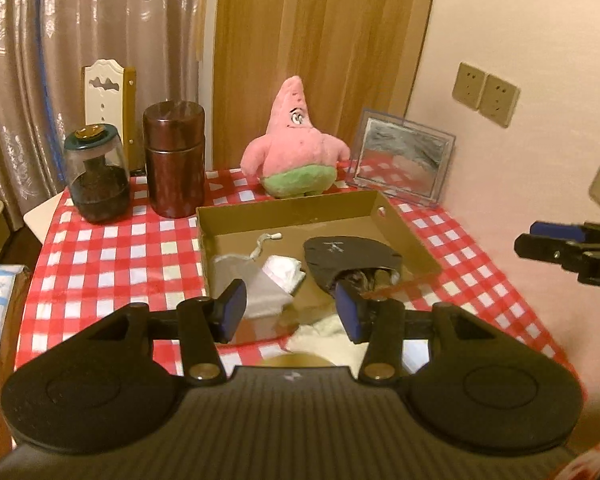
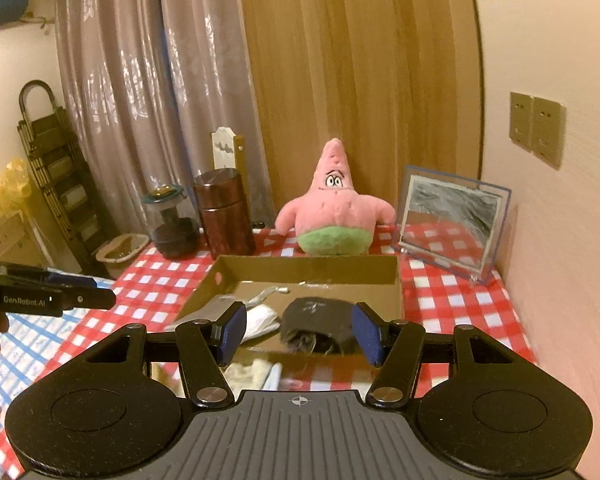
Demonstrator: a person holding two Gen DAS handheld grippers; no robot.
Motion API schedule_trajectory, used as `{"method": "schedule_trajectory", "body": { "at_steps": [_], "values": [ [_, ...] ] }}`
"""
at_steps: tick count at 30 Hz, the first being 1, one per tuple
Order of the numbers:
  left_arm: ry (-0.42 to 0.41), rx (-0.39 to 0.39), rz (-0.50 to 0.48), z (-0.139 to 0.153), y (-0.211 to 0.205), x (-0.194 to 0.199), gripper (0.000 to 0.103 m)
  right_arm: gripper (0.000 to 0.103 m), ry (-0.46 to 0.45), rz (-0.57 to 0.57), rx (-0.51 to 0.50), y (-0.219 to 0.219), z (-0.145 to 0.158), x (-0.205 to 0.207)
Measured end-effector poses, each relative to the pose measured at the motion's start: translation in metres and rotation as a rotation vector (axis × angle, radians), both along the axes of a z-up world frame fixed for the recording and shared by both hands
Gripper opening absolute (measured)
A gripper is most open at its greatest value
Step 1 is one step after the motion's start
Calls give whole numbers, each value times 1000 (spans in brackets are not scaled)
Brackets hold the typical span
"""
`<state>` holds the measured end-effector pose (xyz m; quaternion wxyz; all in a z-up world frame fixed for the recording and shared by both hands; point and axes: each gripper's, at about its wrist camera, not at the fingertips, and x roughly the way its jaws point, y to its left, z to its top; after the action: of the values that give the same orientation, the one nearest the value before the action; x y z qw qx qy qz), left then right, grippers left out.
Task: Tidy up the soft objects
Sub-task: 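Move both tools back toward the cream towel and blue mask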
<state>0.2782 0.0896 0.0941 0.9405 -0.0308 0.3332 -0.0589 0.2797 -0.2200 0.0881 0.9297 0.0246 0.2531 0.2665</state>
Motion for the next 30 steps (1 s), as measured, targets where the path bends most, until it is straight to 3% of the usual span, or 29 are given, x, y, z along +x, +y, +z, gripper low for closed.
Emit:
{"method": "schedule_trajectory", "body": {
  "at_steps": [7, 17, 22, 30],
  "values": [
    [-38, -2, 41, -3, -25, -63, 45, 59, 7, 4, -26, -3, -6, -52],
    [-78, 4, 88, -31, -53, -135, 45, 59, 60, -43, 33, -16, -23, -107],
    [-77, 4, 102, -48, -62, -153, 46, 59, 75, -60, 31, -22, -35, -127],
    [-37, 70, 84, -72, -79, -165, 52, 59, 114, -86, 24, -29, -51, -136]
  ]
}}
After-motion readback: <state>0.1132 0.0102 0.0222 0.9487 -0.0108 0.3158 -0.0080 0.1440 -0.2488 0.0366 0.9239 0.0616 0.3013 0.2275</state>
